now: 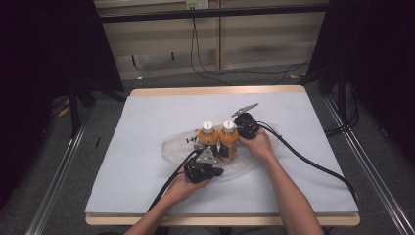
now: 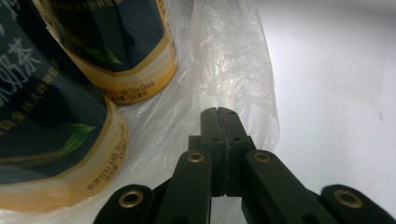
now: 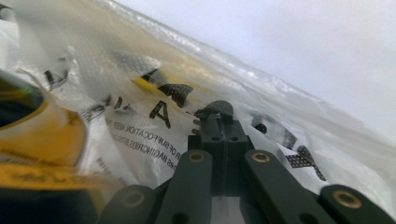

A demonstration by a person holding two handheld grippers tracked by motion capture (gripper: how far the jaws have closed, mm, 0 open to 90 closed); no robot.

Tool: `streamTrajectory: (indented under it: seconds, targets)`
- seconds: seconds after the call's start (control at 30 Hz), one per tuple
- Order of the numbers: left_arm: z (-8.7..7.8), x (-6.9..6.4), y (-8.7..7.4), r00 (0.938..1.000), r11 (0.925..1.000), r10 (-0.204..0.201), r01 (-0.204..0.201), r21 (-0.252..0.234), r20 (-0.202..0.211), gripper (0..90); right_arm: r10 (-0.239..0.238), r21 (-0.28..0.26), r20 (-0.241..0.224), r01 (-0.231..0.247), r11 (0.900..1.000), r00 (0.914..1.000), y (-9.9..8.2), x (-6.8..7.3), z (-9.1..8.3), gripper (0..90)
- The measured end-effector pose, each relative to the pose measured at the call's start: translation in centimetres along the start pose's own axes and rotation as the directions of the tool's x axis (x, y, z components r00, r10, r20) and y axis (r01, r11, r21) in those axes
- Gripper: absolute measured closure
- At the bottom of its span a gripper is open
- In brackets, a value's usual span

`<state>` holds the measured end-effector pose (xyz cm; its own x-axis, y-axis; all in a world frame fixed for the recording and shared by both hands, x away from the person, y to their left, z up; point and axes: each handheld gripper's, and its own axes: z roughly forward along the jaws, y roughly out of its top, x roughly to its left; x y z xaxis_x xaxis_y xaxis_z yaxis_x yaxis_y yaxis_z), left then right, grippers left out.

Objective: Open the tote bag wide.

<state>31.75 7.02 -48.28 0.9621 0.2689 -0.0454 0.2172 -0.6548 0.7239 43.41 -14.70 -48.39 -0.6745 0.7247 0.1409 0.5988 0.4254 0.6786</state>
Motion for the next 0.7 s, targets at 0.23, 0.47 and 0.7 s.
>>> streamTrajectory:
  seconds: [0.23, 0.47, 0.7]
  targets:
    - [-0.11, -0.33, -0.02, 0.9995, 0.9999, 0.008, -0.009, 0.008, 0.030, 90.0, -0.004, -0.002, 0.031, 0.004, 1.0000, 0.9995, 0.26, -0.07, 0.23, 90.0]
    - [-0.29, -0.39, -0.02, 0.9987, 0.9996, 0.014, -0.015, 0.025, 0.049, 90.0, 0.007, -0.005, 0.044, -0.007, 1.0000, 0.9990, 0.75, -0.46, 0.64, 90.0]
    - [-0.86, -0.77, -0.28, 0.9962, 0.9988, 0.012, -0.016, 0.046, 0.087, 90.0, 0.017, -0.017, 0.074, -0.016, 0.9997, 0.9971, 1.05, -0.58, 0.98, 90.0]
